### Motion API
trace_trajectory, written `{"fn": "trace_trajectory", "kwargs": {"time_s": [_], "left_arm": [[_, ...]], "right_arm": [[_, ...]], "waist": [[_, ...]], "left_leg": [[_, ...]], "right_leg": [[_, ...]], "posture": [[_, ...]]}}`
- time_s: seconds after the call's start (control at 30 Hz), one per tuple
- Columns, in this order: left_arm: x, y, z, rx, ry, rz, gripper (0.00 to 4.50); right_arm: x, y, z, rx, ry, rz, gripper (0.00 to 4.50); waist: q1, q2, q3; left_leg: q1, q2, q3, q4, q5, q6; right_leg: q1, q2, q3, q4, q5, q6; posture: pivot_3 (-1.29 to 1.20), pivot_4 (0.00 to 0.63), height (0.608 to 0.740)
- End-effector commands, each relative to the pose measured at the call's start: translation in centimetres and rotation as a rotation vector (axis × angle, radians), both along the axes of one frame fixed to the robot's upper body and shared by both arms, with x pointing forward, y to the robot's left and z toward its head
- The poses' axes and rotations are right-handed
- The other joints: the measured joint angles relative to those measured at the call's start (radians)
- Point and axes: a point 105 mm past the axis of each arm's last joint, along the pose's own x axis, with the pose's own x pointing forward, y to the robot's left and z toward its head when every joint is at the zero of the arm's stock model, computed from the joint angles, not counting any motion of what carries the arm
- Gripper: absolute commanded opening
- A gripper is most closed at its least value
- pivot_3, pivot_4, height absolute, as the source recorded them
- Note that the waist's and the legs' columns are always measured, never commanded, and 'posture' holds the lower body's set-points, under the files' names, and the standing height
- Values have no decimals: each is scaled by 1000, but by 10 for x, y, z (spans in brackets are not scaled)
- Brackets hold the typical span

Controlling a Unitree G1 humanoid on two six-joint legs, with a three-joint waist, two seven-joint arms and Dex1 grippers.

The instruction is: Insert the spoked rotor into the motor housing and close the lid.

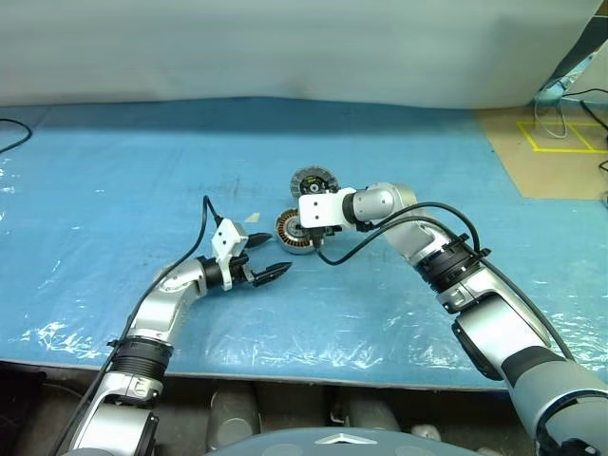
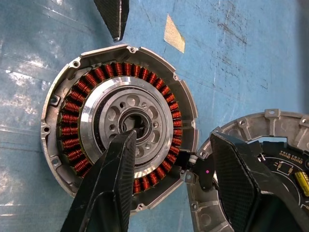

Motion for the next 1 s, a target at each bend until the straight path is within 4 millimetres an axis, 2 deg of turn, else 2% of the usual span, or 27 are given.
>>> {"fn": "trace_trajectory", "kwargs": {"time_s": [0.03, 0.57, 0.83, 0.93, 1.0], "left_arm": [[0, -5, 9, -5, -43, -11, 4500], [-5, -15, 10, -4, -44, -20, 4500], [-7, -17, 11, -2, -46, -15, 4500], [-7, -15, 9, 0, -43, -12, 4500], [-8, -13, 8, 0, -42, -10, 4500]], "right_arm": [[0, -6, -8, -36, 7, -16, 2543], [-4, 9, -15, -27, 7, 11, 2543], [-3, 2, -21, -70, 13, 12, 2543], [-3, 0, -21, -79, 12, 16, 1928], [-2, -3, -23, -97, 7, 13, 1240]], "waist": [[0, 0, 0], [-2, 0, 0], [-2, 0, 0], [-1, 0, 0], [-1, 0, 0]], "left_leg": [[0, 0, 0, 0, 0, 0], [0, 0, 0, 0, -1, 2], [3, 0, 0, 0, -1, 2], [3, 0, 0, 0, -1, 2], [3, 0, 0, 0, -1, 2]], "right_leg": [[0, 0, 0, 0, 0, 0], [0, 0, 0, 0, 0, 0], [2, 0, 0, 0, 0, 0], [2, -1, 0, 0, 0, 0], [2, 0, 0, 0, 0, 0]], "posture": [[0, 150, 740], [0, 150, 740], [0, 150, 740], [0, 150, 740], [0, 150, 740]]}}
